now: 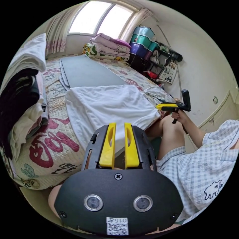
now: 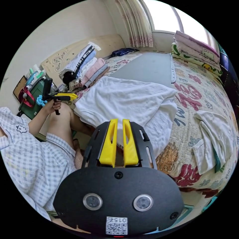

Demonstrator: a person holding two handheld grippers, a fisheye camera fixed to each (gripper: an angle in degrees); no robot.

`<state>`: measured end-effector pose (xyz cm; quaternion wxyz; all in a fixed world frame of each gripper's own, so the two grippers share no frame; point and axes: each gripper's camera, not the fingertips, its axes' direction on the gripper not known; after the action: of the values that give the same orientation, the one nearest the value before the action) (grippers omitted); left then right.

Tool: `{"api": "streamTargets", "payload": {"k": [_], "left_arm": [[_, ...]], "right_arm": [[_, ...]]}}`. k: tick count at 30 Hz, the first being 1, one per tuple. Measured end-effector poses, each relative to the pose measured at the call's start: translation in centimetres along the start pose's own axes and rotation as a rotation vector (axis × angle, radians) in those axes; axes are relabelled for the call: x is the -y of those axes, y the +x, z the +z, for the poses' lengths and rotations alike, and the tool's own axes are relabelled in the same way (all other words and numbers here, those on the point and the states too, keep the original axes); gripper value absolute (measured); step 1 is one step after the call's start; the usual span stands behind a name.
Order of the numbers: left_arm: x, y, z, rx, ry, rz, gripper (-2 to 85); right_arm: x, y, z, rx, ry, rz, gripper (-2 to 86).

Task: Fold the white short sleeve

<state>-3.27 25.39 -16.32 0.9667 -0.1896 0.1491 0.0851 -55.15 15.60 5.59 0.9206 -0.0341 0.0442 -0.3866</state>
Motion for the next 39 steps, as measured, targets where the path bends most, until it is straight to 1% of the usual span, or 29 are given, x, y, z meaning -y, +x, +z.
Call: {"api": "streamTargets", "payload": {"k": [1, 3, 5, 7, 10, 12, 14, 15, 17, 19, 21, 23, 26, 28, 29, 30, 33, 34, 36, 38, 39], "left_arm": [[0.1, 0.1, 0.6, 0.004, -0.019, 0.006, 6.0], [0.1, 0.5, 3.1, 0.041, -0.135, 0.036, 5.6], [-0.2, 0.8, 4.3, 0.059, -0.211, 0.062, 4.5], [-0.4, 1.2, 3.6, 0.067, -0.182, 0.089, 3.7], [0.1, 0.4, 1.9, 0.094, -0.121, 0.055, 3.6], [1.1, -1.4, 0.0, 0.107, 0.002, -0.024, 4.6], [2.7, -3.3, -0.5, 0.093, 0.046, -0.097, 5.2], [4.5, -4.3, 0.0, 0.081, 0.006, -0.119, 5.5], [7.5, -5.2, 1.5, 0.095, -0.058, -0.108, 6.2], [10.2, -6.1, 3.0, 0.147, -0.053, -0.102, 7.2], [13.0, -9.0, 4.8, 0.193, -0.052, -0.212, 8.3], [14.4, -11.5, 5.9, 0.183, -0.052, -0.298, 9.6], [15.2, -15.3, 7.6, 0.143, -0.052, -0.424, 10.8], [15.4, -16.8, 8.3, 0.116, -0.04, -0.467, 10.7], [15.6, -17.5, 8.6, 0.07, -0.016, -0.492, 10.5], [15.7, -18.2, 8.9, 0.03, 0.005, -0.52, 10.5], [15.9, -19.8, 9.6, -0.019, 0.025, -0.588, 9.1], [16.0, -20.1, 9.7, -0.027, 0.027, -0.592, 8.6], [16.6, -20.9, 9.8, 0.004, 0.025, -0.606, 4.7], [16.8, -21.0, 10.2, 0.028, 0.022, -0.576, 0.9], [16.8, -20.8, 10.7, 0.039, 0.002, -0.539, 0.4]], "right_arm": [[0.2, 0.1, 0.1, -0.003, -0.017, -0.004, 4.0], [0.8, 0.9, 1.0, -0.022, -0.127, 0.001, 3.1], [1.0, 1.6, 1.2, -0.031, -0.192, 0.008, 1.7], [1.2, 2.5, 0.3, -0.014, -0.177, 0.022, 0.8], [2.5, 4.8, -2.1, 0.051, -0.121, 0.057, 0.2], [4.2, 8.2, -4.5, 0.082, -0.027, 0.138, 0.5], [6.1, 11.6, -6.5, 0.099, 0.05, 0.224, 1.5], [7.6, 13.8, -7.6, 0.101, 0.094, 0.27, 2.6], [10.4, 16.8, -8.6, 0.085, 0.124, 0.309, 4.9], [13.4, 20.0, -8.6, 0.064, 0.116, 0.368, 7.7], [16.8, 24.7, -7.5, 0.061, 0.098, 0.463, 10.7], [18.5, 28.0, -6.3, 0.064, 0.083, 0.528, 11.7], [20.5, 32.7, -4.3, 0.06, 0.048, 0.607, 13.3], [21.4, 34.9, -3.5, 0.081, 0.045, 0.635, 13.7], [21.9, 36.4, -3.2, 0.113, 0.059, 0.658, 13.8], [22.3, 37.8, -2.9, 0.153, 0.08, 0.682, 13.8], [23.1, 40.6, -1.9, 0.211, 0.118, 0.744, 11.8], [23.2, 41.1, -1.8, 0.205, 0.124, 0.76, 11.2], [23.7, 42.8, -1.8, 0.151, 0.132, 0.822, 6.0], [24.2, 43.6, -2.1, 0.131, 0.146, 0.804, 3.3], [24.5, 44.1, -2.4, 0.108, 0.15, 0.798, 2.4]]}}
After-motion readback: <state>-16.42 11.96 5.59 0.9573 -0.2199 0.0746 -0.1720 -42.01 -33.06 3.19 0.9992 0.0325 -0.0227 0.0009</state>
